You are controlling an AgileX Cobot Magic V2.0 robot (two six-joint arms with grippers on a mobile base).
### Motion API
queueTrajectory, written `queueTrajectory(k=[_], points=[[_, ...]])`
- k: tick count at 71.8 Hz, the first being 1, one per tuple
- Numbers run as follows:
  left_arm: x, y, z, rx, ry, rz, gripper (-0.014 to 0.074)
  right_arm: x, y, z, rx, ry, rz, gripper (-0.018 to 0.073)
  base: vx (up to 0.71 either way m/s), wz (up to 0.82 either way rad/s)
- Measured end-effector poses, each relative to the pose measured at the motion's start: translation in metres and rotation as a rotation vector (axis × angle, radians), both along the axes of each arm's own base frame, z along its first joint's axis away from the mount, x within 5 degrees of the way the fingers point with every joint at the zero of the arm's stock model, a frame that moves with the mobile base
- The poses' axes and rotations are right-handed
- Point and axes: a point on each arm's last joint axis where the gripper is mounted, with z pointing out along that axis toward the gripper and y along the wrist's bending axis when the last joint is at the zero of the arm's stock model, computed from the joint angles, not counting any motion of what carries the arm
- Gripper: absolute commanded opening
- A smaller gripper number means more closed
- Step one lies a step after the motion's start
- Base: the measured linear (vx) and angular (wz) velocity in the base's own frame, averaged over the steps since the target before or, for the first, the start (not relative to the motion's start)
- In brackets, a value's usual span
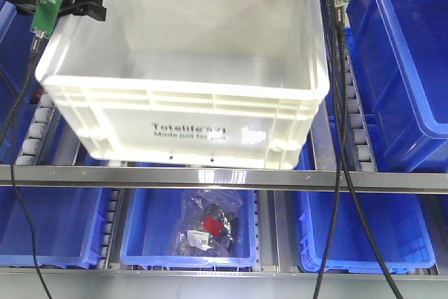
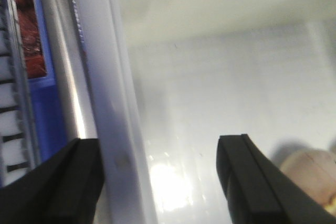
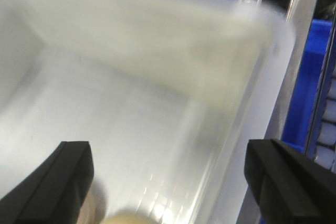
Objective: Place moving items into box and shelve
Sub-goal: 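Push the held crate forward onto the shelf roller track with both grippers, then open both grippers and lift them off the crate rims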
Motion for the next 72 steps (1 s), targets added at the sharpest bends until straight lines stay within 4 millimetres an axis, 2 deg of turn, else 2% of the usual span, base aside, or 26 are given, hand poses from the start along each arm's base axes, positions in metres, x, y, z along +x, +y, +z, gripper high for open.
queueTrajectory(k=[26, 44, 59, 72], points=[[-0.018, 0.002, 0.021, 0.027, -0.016, -0.013, 0.0556, -0.007, -0.002, 0.006, -0.011, 0.010, 0.004, 0.0566, 0.00, 0.00], [-0.029, 0.001, 0.016, 0.036, 0.104, -0.046, 0.0556, -0.014, -0.003, -0.001, -0.032, 0.115, 0.021, 0.0560, 0.00, 0.00], [-0.033, -0.001, 0.018, 0.011, 0.128, -0.068, 0.0556, -0.020, -0.003, -0.004, -0.012, 0.182, 0.004, 0.0560, 0.00, 0.00], [-0.038, -0.006, 0.021, -0.022, 0.141, -0.113, 0.0556, -0.040, -0.009, -0.010, 0.022, 0.167, -0.030, 0.0560, 0.00, 0.00]])
